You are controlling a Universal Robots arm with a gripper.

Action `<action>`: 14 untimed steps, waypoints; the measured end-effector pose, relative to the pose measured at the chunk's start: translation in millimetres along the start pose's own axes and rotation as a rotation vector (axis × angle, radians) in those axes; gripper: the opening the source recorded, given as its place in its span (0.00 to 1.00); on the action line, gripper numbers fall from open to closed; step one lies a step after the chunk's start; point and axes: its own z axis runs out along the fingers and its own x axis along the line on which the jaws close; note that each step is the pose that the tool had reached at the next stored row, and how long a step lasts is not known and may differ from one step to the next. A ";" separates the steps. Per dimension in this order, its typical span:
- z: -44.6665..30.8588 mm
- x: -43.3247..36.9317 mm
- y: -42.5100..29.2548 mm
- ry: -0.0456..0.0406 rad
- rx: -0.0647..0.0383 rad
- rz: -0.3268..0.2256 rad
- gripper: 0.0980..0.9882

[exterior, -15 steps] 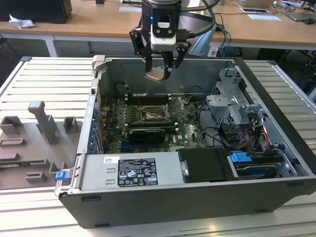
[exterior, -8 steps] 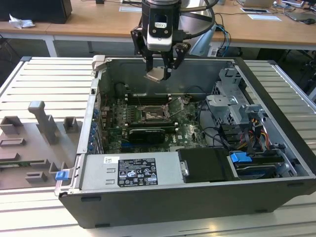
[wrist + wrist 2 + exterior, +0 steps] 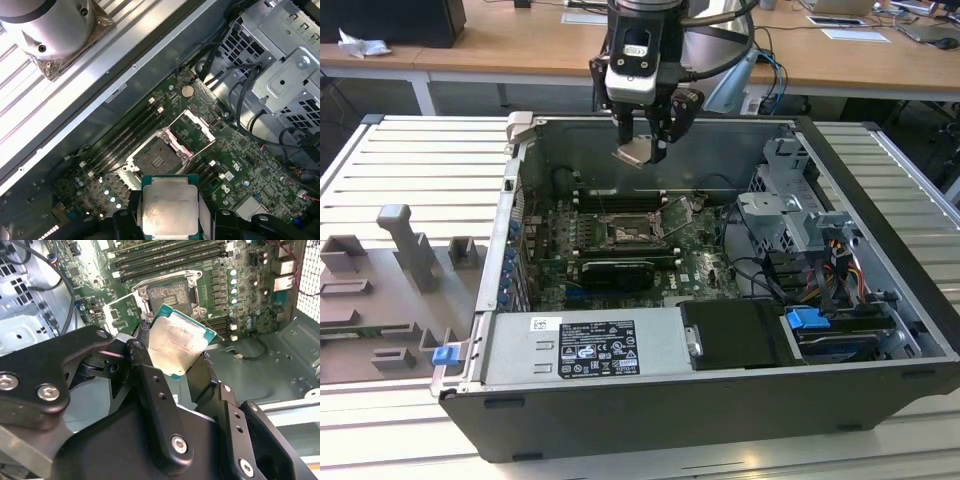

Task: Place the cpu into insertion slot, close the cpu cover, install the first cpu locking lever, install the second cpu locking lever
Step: 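Place the cpu into insertion slot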

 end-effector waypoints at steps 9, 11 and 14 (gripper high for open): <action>1.0 -0.1 0.0 -0.0139 -0.003 0.155 0.50; 1.2 0.0 0.0 -0.0160 -0.003 0.179 0.50; 1.4 0.0 -0.1 -0.0190 -0.004 0.213 0.50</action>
